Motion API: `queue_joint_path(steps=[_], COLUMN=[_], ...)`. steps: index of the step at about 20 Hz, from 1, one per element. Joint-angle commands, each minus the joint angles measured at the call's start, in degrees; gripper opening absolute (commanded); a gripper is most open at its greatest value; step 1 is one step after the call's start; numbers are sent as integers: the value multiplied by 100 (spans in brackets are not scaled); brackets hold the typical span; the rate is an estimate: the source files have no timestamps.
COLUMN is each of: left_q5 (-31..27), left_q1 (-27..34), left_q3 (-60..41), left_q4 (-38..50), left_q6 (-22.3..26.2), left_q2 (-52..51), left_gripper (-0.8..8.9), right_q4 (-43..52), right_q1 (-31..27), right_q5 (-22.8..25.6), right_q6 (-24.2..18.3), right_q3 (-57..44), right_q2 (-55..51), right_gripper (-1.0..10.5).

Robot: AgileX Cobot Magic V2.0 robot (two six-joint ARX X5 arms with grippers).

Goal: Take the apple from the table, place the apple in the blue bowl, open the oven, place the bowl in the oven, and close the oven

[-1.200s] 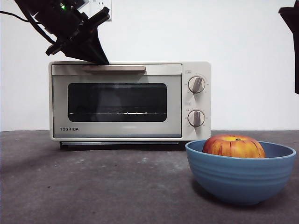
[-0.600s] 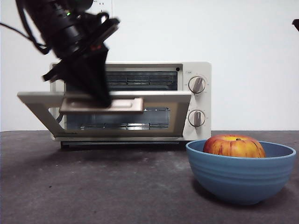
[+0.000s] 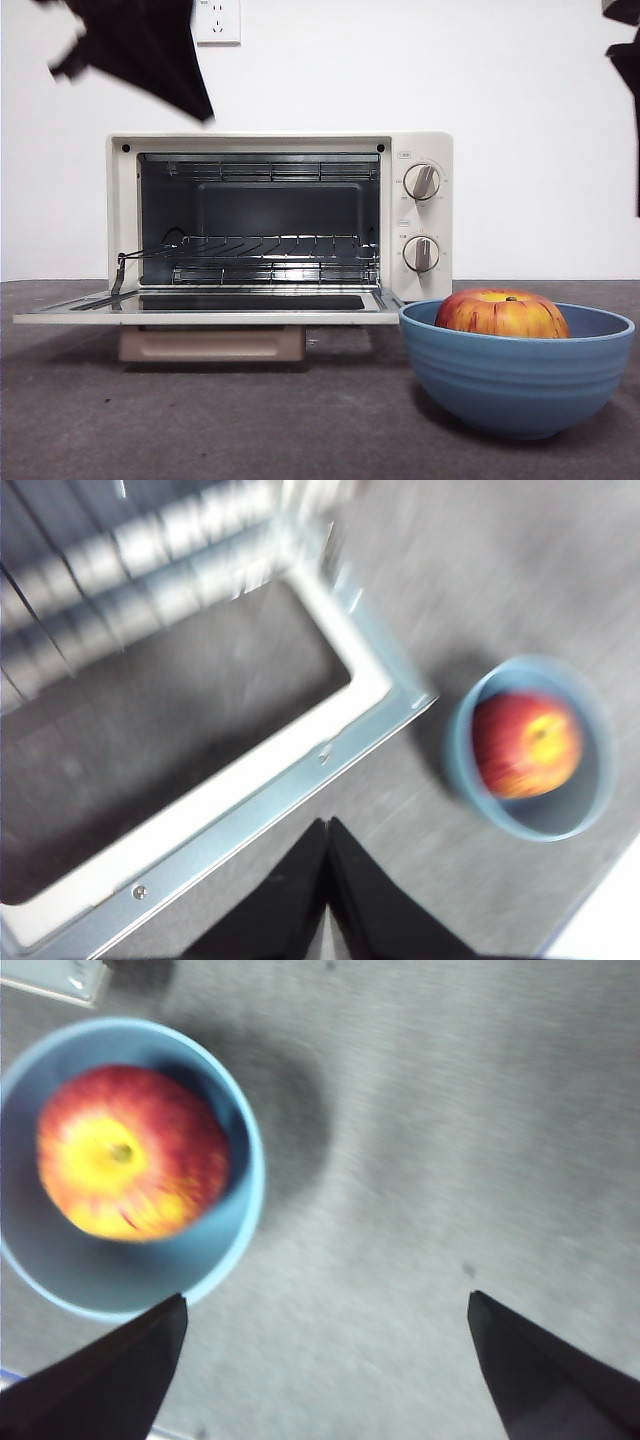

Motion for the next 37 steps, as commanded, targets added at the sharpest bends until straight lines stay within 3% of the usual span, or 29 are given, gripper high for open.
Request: queue_joint_path(steps=[1,6,12,16,21,26,32,37], left_q5=[-15,-155,-374,-518,-522,-525,-669,-813], left_q1=[52,234,538,570,570,570,570,568], left_q3=[48,-564,-1897,-2273,-2273,-2273,-2273,-2275], left_q4=[13,133,116,-35,-151,-144,-146,-144], left_q6=[-140,-409,-776,-907,-914,-916,-907,-782], left_q2=[-461,-1753,-3244,-3899,-4192,-4183,-4175,-4000], left_gripper=[7,7,7,7,7,7,7,7], right_q4=[197,702,1176,1580,1941,2105,2192,2105], right_q1=[-66,-79,-70,-52,-50,144,308,756], right_q5=[-146,-411,-415,-686,-708,-859,-1043,-1353], right_q6=[-164,-269,-282,-280,-278,-278,26,588], right_q3=[31,31,17,-74,-411,-439,-374,310], right_q2=[302,999,1711,1993,2190,2188,2065,1849], right_gripper=[424,419,368,306,211,0,3,3])
